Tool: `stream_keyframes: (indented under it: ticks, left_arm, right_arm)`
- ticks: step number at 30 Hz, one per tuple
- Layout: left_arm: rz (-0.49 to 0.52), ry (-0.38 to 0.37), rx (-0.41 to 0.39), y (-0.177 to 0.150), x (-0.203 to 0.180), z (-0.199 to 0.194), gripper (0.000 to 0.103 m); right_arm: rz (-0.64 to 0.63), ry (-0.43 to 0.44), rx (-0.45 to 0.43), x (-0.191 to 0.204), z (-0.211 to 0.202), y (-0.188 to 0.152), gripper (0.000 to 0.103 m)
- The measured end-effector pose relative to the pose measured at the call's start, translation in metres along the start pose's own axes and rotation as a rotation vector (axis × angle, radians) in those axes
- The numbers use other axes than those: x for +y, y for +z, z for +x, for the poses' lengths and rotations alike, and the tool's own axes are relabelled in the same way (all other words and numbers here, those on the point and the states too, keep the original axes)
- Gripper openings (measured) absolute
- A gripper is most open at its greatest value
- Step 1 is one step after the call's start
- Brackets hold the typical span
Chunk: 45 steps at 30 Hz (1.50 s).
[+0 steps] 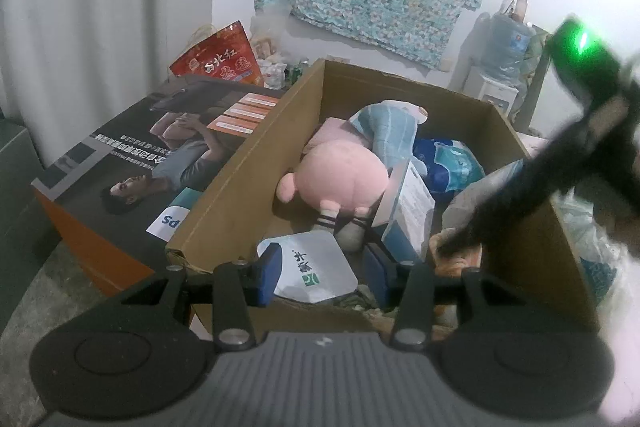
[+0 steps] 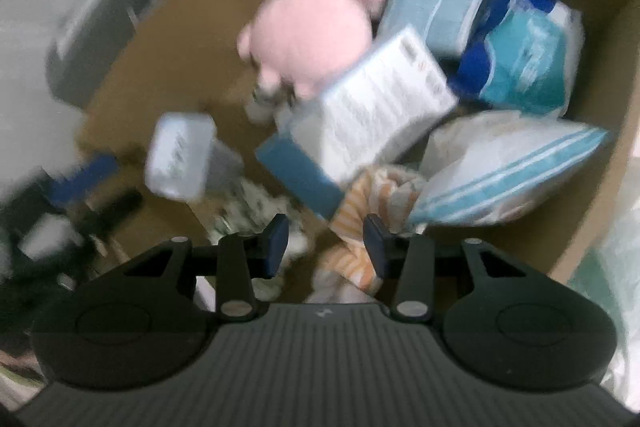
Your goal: Organize soft objects
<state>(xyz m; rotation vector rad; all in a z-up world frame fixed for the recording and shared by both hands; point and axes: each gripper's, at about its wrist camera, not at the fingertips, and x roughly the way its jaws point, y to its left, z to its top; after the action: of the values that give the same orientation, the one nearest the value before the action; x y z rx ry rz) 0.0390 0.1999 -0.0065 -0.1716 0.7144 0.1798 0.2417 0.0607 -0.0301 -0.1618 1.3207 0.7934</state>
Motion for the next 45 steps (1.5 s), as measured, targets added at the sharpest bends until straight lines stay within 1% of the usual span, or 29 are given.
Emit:
stream_keyframes:
  ticks: [3,5,7,9,11,12,13,15,17,19,23,26,27,28,30,32,33,34,37,38,39,40,41,42,43,45]
  left_arm:
    - [0.008,0.002,0.002,0.0,-0.001,0.0,0.046]
    - [0.01,0.003,0.004,0.0,-0.002,0.0,0.047]
    - [0.007,0.001,0.002,0.0,-0.002,0.0,0.047]
    - [0.005,-0.002,-0.001,0.0,-0.005,0.0,0.047]
    - [0.006,-0.003,0.001,0.0,-0.007,0.0,0.048]
    - [0.007,-0.002,0.004,0.0,-0.008,0.0,0.048]
    - [0.008,-0.002,0.007,-0.001,-0.009,0.0,0.048]
    - [0.014,0.0,0.01,-0.001,-0.01,-0.002,0.048]
    - [0.016,0.006,0.007,0.0,-0.009,-0.003,0.048]
    - [0.011,0.011,0.008,0.0,-0.007,-0.003,0.048]
    - [-0.002,0.01,0.014,0.001,-0.006,-0.002,0.048]
    - [0.002,0.005,0.014,0.0,-0.01,-0.003,0.051]
    - [0.003,0.003,0.014,0.0,-0.011,-0.003,0.052]
    - [0.006,0.002,0.014,-0.001,-0.012,-0.004,0.053]
    - [0.009,0.0,0.011,-0.001,-0.012,-0.005,0.058]
    - [0.014,-0.006,0.01,-0.001,-0.015,-0.006,0.064]
    - [0.018,-0.009,0.01,-0.001,-0.016,-0.006,0.068]
    - [0.025,-0.011,0.011,-0.002,-0.019,-0.005,0.07]
    - [0.043,-0.012,0.017,-0.003,-0.026,-0.005,0.08]
    - [0.05,-0.013,0.017,-0.003,-0.028,-0.005,0.082]
    - [0.055,-0.015,0.016,-0.004,-0.03,-0.006,0.085]
    - [0.059,-0.016,0.014,-0.005,-0.031,-0.006,0.088]
    - [0.064,-0.017,0.009,-0.007,-0.032,-0.008,0.089]
    - [0.068,-0.016,0.004,-0.008,-0.033,-0.009,0.089]
    - [0.073,-0.015,-0.001,-0.008,-0.033,-0.011,0.09]
    - [0.076,-0.019,-0.012,-0.01,-0.032,-0.015,0.091]
  right_arm:
    - [0.001,-0.022,-0.117,-0.003,-0.032,0.015,0.041]
    - [-0.001,-0.045,-0.155,-0.006,-0.042,0.024,0.041]
    - [-0.011,-0.07,-0.163,-0.008,-0.039,0.028,0.041]
    - [-0.019,-0.078,-0.128,-0.009,-0.023,0.029,0.041]
    - [-0.067,-0.13,-0.092,-0.008,-0.005,0.026,0.04]
    - [-0.079,-0.153,-0.067,-0.01,0.004,0.024,0.038]
    - [-0.077,-0.152,-0.023,-0.014,0.014,0.023,0.038]
    - [-0.095,-0.163,0.03,-0.015,0.026,0.018,0.038]
    - [-0.137,-0.175,0.054,-0.01,0.028,0.015,0.038]
    - [-0.147,-0.175,0.079,-0.006,0.03,0.015,0.038]
    - [-0.185,-0.213,0.114,0.003,0.042,0.014,0.041]
    - [-0.202,-0.227,0.137,0.007,0.05,0.016,0.041]
    - [-0.188,-0.218,0.133,0.007,0.049,0.018,0.041]
    - [-0.163,-0.195,0.111,0.006,0.046,0.022,0.041]
    - [-0.118,-0.123,0.018,0.003,0.028,0.03,0.041]
    - [-0.083,-0.03,-0.082,0.003,0.012,0.037,0.041]
    - [-0.067,0.009,-0.113,0.005,0.009,0.039,0.041]
    - [-0.052,0.055,-0.139,0.007,0.008,0.041,0.041]
    - [-0.028,0.152,-0.165,0.013,0.019,0.044,0.041]
    - [-0.017,0.177,-0.16,0.016,0.026,0.046,0.041]
    - [-0.007,0.193,-0.152,0.016,0.033,0.046,0.041]
    - [0.006,0.195,-0.138,0.015,0.041,0.047,0.041]
    - [0.012,0.173,-0.123,0.016,0.047,0.047,0.041]
    - [0.015,0.126,-0.101,0.016,0.054,0.046,0.038]
    - [0.027,0.093,-0.08,0.013,0.058,0.045,0.037]
    - [0.054,0.068,-0.059,0.008,0.06,0.042,0.037]
